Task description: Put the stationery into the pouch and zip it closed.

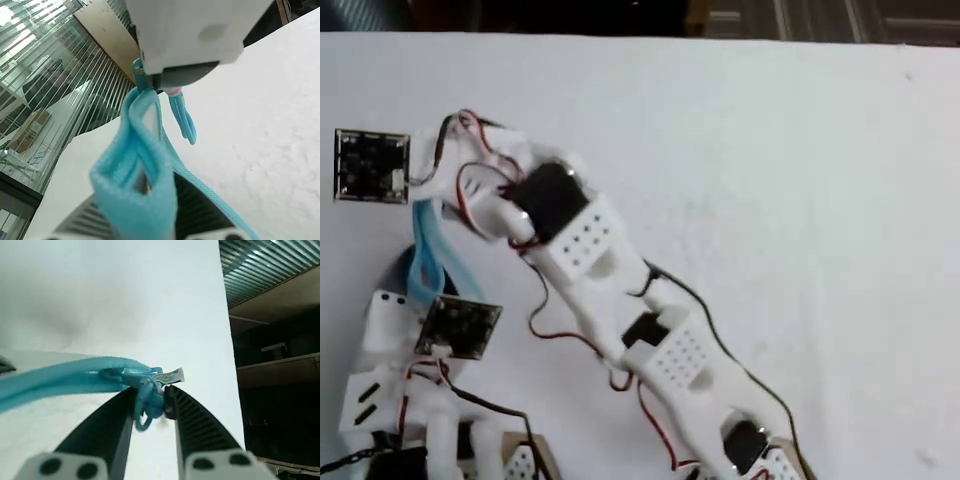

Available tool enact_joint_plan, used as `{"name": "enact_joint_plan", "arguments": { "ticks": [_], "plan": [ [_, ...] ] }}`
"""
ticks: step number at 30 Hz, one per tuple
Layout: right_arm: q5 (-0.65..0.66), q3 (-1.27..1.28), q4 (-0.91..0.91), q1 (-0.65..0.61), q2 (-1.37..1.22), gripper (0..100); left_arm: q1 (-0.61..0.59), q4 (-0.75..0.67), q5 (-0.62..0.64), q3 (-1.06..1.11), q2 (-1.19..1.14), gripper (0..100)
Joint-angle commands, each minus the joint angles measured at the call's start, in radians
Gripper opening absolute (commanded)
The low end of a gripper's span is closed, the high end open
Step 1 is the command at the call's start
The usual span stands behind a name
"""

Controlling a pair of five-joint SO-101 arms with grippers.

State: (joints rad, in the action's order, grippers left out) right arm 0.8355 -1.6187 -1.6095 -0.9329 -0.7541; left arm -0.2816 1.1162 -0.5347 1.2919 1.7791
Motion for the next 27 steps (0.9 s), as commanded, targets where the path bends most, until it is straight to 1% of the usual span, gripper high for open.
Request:
{"name": "enact_joint_plan", "arguments": {
  "ticks": [1,7,13,22,27],
  "plan": [
    [-0.006,-0.044,-0.035,0.005,0.058,2.0,-0.007,0.015,-0.020,0.242,-0.021,2],
    [-0.011,-0.044,-0.090,-0.001,0.136,2.0,-0.007,0.015,-0.020,0.242,-0.021,2],
    [-0.015,-0.043,-0.094,-0.005,0.193,2.0,-0.007,0.015,-0.020,0.242,-0.021,2],
    [-0.009,-0.043,-0.096,-0.079,0.242,1.9,-0.007,0.015,-0.020,0.242,-0.021,2],
    [-0.006,-0.041,-0.096,-0.088,0.269,1.9,-0.007,0.017,-0.020,0.242,-0.021,2]
  ]
}}
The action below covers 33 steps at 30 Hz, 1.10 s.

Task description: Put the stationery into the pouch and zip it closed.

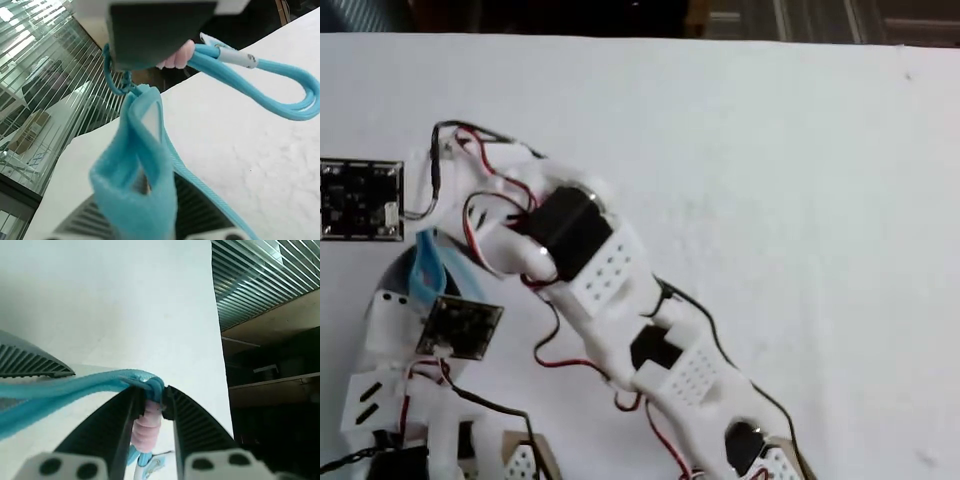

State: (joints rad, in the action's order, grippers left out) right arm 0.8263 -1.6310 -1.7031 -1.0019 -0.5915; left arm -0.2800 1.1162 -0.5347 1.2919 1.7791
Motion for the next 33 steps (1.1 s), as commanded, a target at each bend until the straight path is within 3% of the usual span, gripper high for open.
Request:
{"name": "enact_joint_plan", "arguments": {
  "ticks": [1,9,19,28,33],
  "plan": [
    [0.003,-0.029,-0.002,-0.025,0.114,1.9,-0.008,0.017,-0.020,0.242,-0.021,2],
    [-0.003,0.037,-0.030,-0.076,0.189,1.9,-0.008,0.017,-0.020,0.242,-0.021,2],
    [0.023,0.298,-0.016,0.031,0.179,3.2,-0.008,0.017,-0.020,0.242,-0.021,2],
    [0.023,0.400,-0.015,0.067,0.033,33.0,-0.008,0.017,-0.020,0.242,-0.021,2],
    [0.025,0.400,-0.015,0.048,-0.021,35.8,-0.010,0.017,-0.023,0.242,-0.021,2]
  ]
}}
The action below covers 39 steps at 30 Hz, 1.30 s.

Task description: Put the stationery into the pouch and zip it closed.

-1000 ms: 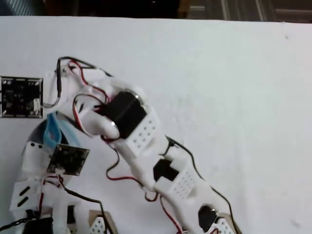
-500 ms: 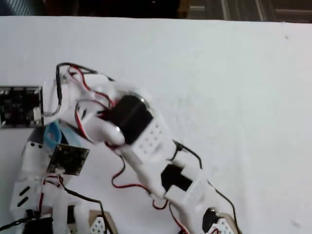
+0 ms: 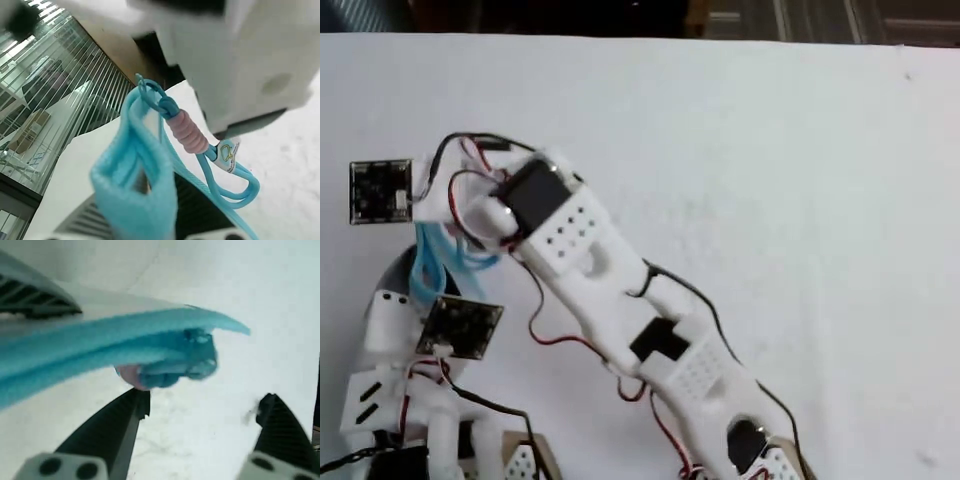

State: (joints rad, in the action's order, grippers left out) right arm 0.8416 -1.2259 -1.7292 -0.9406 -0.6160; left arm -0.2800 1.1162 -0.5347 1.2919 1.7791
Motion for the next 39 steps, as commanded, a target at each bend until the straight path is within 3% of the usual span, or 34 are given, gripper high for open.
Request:
{"name": "enact_joint_plan", "arguments": {
  "ticks": [1,8,10,14,20,33,39],
  "plan": [
    [0.009,-0.005,0.012,-0.021,0.001,35.8,-0.010,0.017,-0.023,0.242,-0.021,2],
    [0.124,-0.005,0.012,-0.090,-0.007,33.9,-0.008,0.015,-0.025,0.242,-0.021,2],
    [0.127,-0.005,0.013,-0.093,0.001,26.6,-0.010,0.015,-0.025,0.242,-0.021,2],
    [0.118,-0.041,0.039,-0.076,-0.001,1.3,-0.010,0.015,-0.023,0.242,-0.021,2],
    [-0.011,-0.195,0.041,-0.045,-0.007,2.1,-0.010,0.015,-0.023,0.242,-0.021,2],
    [-0.021,-0.439,-0.035,-0.036,0.004,1.8,-0.010,0.015,-0.026,0.269,-0.021,2],
    [-0.021,-0.367,-0.036,-0.042,0.091,1.8,-0.010,0.015,-0.026,0.262,-0.021,2]
  ]
}}
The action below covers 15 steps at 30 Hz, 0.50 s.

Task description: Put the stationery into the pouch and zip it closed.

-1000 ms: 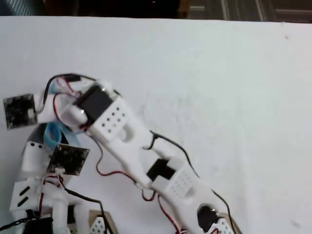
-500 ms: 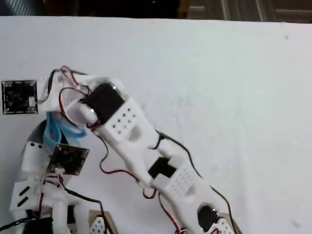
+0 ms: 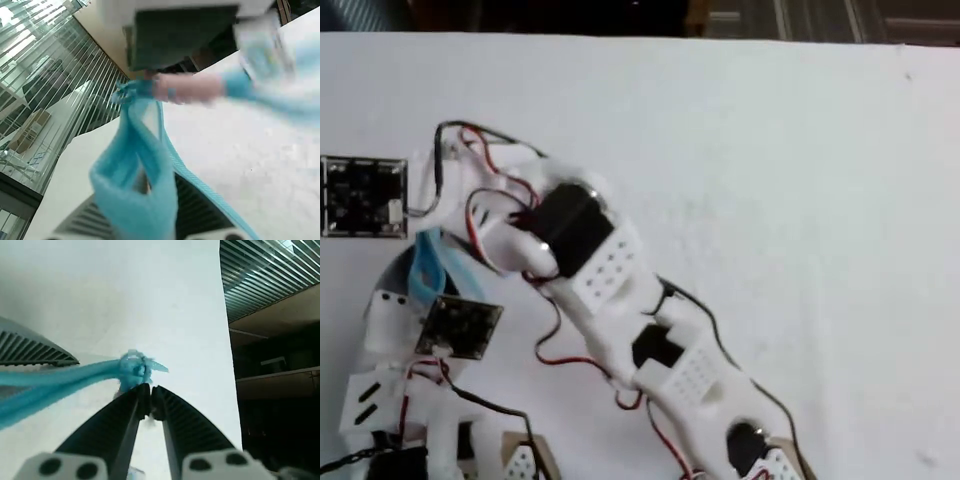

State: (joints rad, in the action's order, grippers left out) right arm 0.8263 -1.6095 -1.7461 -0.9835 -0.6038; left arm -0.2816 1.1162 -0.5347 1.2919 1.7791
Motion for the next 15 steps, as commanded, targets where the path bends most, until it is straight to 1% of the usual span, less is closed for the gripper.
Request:
{"name": "enact_joint_plan", "arguments": {
  "ticks": [1,7,11,13,15],
  "plan": [
    [-0.006,0.034,-0.019,0.001,0.093,1.8,-0.008,0.015,-0.026,0.262,-0.021,2],
    [0.002,0.132,-0.019,0.010,0.122,1.8,-0.008,0.015,-0.026,0.262,-0.021,2],
    [-0.008,0.219,-0.005,0.044,0.093,2.9,-0.008,0.015,-0.026,0.261,-0.021,2],
    [-0.025,0.241,-0.001,0.061,0.059,9.4,-0.008,0.015,-0.026,0.261,-0.021,2],
    [-0.080,0.244,-0.002,0.068,0.018,19.4,-0.008,0.015,-0.025,0.261,-0.021,2]
  ]
}}
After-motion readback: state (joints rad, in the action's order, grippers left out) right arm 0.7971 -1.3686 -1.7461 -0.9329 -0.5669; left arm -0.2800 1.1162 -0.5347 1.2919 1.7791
